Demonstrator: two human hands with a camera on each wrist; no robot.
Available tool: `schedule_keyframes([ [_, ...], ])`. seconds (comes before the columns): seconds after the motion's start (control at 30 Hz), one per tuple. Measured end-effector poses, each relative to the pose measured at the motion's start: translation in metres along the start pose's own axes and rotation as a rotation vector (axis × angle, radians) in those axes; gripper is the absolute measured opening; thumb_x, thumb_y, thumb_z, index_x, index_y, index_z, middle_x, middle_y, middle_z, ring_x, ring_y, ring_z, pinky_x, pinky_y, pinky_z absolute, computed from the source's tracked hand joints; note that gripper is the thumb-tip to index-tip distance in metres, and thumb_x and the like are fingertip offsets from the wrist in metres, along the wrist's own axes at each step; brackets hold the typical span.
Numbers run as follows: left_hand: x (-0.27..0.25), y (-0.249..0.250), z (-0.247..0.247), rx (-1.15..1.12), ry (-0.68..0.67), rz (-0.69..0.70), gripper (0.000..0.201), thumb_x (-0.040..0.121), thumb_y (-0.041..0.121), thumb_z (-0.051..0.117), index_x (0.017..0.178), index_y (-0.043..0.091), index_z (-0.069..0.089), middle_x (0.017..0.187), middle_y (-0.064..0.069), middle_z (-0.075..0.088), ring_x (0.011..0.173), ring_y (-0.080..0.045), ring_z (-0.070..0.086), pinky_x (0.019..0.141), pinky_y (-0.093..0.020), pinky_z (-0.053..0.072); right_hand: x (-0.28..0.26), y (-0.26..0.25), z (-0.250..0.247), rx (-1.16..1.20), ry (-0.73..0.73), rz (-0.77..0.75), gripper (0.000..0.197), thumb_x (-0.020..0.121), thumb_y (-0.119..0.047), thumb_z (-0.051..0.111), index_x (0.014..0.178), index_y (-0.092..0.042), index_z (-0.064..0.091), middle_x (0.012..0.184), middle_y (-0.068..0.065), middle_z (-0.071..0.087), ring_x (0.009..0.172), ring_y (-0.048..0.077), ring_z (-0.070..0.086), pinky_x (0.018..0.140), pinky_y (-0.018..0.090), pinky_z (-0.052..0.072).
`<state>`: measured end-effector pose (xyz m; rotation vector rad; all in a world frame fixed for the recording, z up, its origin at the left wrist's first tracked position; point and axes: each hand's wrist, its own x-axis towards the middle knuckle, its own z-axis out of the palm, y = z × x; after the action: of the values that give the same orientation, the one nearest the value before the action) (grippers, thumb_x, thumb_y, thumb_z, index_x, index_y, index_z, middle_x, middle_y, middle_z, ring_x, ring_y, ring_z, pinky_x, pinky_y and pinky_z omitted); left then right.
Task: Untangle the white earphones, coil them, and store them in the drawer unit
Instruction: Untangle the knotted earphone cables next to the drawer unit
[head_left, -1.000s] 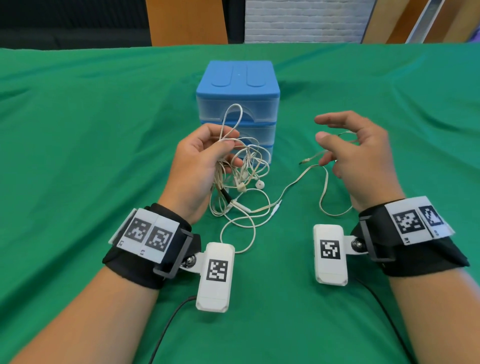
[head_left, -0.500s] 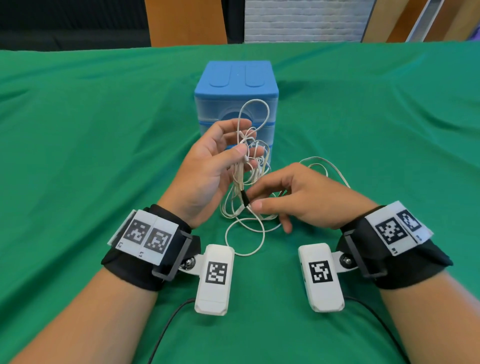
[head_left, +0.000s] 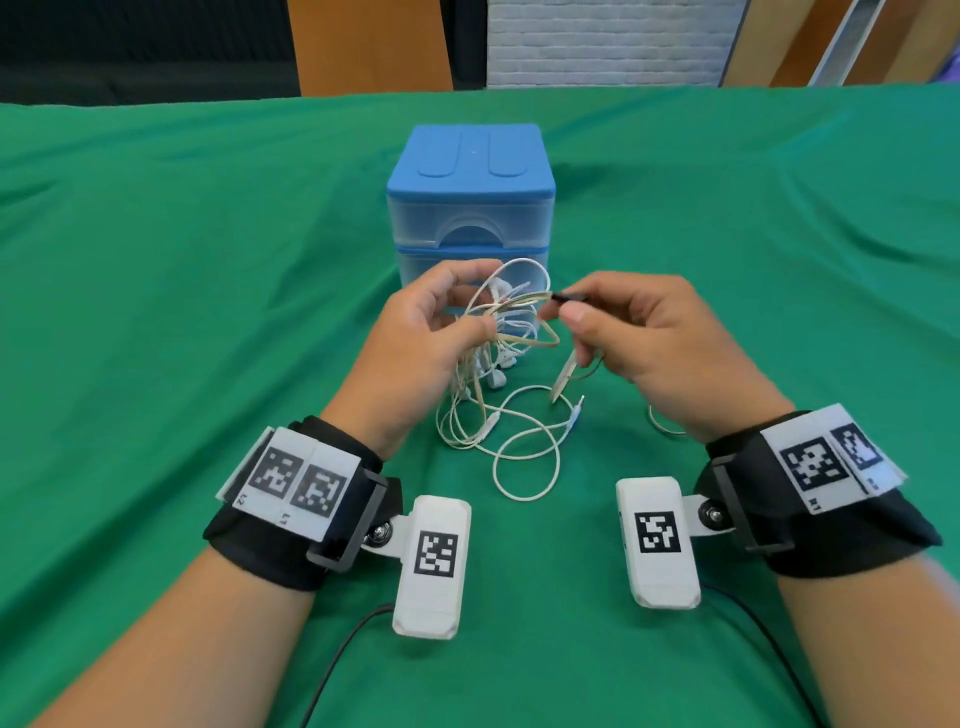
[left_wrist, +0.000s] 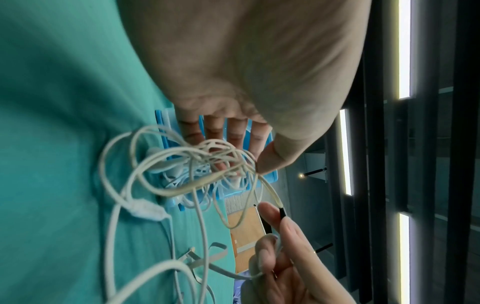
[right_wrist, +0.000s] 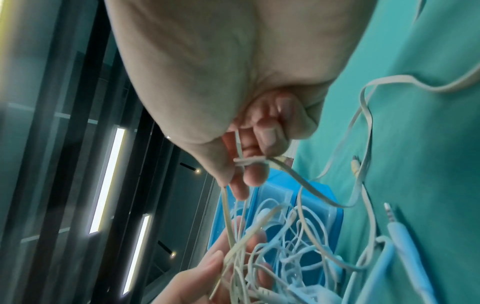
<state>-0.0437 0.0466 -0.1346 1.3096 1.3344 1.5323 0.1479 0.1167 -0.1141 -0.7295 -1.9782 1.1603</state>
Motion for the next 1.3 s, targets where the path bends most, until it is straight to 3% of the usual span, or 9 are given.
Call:
schedule_keyframes([
  [0.17,0.001,-0.001,-0.002,0.142,0.033,0.047,0.030,0.084,0.020,0.067,0.113,0.020,0.073,0.105,-0.008,0.074,0.084,-0.011,0.062,0.080,-0.023,0.053,0.004,0.003,-0.005,-0.021,0.132,-0.077,0.017,0.101,-0.007,0.054,0.106,-0.001,0.068,0.062,0.017,0.055,0.051,0.001,0.044,0.057,0.013,0.035],
  [0.27,0.000,0.000,-0.004,0.238,0.074,0.114,0.021,0.088,0.014,0.070,0.108,0.022,0.075,0.102,0.002,0.076,0.079,-0.008,0.057,0.076,-0.018,0.048,0.005,0.004,-0.005,-0.003,0.103,-0.127,0.016,0.100,-0.012,0.054,0.103,-0.006,0.069,0.070,0.027,0.058,0.062,0.016,0.051,0.069,0.031,0.041],
  [0.43,-0.005,0.005,0.002,0.220,-0.040,0.124,0.014,0.092,0.010,0.070,0.104,0.015,0.075,0.101,-0.006,0.074,0.076,-0.008,0.062,0.069,-0.025,0.051,0.004,0.004,-0.002,-0.016,0.064,-0.172,0.015,0.099,-0.011,0.054,0.101,-0.007,0.069,0.071,0.010,0.060,0.071,0.013,0.055,0.080,0.029,0.045],
  [0.57,-0.003,-0.001,0.000,0.235,-0.066,0.057,0.011,0.092,0.016,0.070,0.094,0.006,0.074,0.100,-0.010,0.074,0.088,-0.013,0.064,0.087,-0.042,0.053,0.007,0.004,-0.004,0.064,0.214,-0.220,0.018,0.101,-0.010,0.053,0.095,-0.019,0.068,0.070,0.010,0.058,0.066,0.011,0.052,0.069,0.019,0.040],
  [0.73,0.000,-0.007,-0.005,0.295,-0.082,0.017,0.007,0.085,0.021,0.073,0.083,0.015,0.072,0.101,0.004,0.073,0.090,-0.007,0.064,0.085,-0.030,0.048,0.012,0.006,-0.012,0.250,0.504,-0.257,0.021,0.099,-0.014,0.052,0.088,-0.026,0.065,0.074,-0.007,0.062,0.062,0.013,0.047,0.055,0.027,0.028],
  [0.9,0.000,-0.007,-0.003,0.279,-0.049,0.014,0.008,0.092,0.016,0.071,0.089,0.009,0.074,0.103,-0.004,0.073,0.093,-0.011,0.066,0.077,-0.024,0.055,0.014,0.013,-0.031,0.382,0.756,-0.154,0.017,0.098,-0.020,0.050,0.087,-0.020,0.063,0.066,-0.003,0.056,0.056,0.010,0.043,0.050,0.026,0.028],
  [1.0,0.002,-0.006,-0.004,0.249,-0.017,0.063,0.010,0.093,0.018,0.069,0.089,0.013,0.076,0.103,-0.001,0.075,0.093,-0.009,0.066,0.088,-0.029,0.052,0.015,0.018,-0.034,0.318,0.772,-0.032,0.016,0.093,-0.021,0.054,0.090,-0.020,0.070,0.069,-0.002,0.058,0.058,0.009,0.045,0.052,0.023,0.030],
  [1.17,0.000,-0.001,-0.003,0.239,0.022,0.108,0.013,0.096,0.015,0.065,0.088,0.010,0.073,0.095,-0.002,0.077,0.090,-0.009,0.066,0.089,-0.030,0.052,0.016,0.018,-0.028,0.088,0.741,0.028,0.044,0.075,-0.013,0.064,0.116,-0.025,0.072,0.113,0.008,0.062,0.089,0.005,0.053,0.090,0.026,0.050],
  [1.3,-0.002,0.003,0.000,0.272,-0.035,0.155,0.014,0.099,0.014,0.062,0.088,0.010,0.071,0.095,-0.004,0.077,0.086,-0.007,0.063,0.078,-0.019,0.047,0.010,0.008,-0.021,-0.107,0.611,-0.096,0.049,0.076,-0.016,0.067,0.122,-0.034,0.065,0.127,0.004,0.055,0.109,0.002,0.052,0.111,0.034,0.038],
])
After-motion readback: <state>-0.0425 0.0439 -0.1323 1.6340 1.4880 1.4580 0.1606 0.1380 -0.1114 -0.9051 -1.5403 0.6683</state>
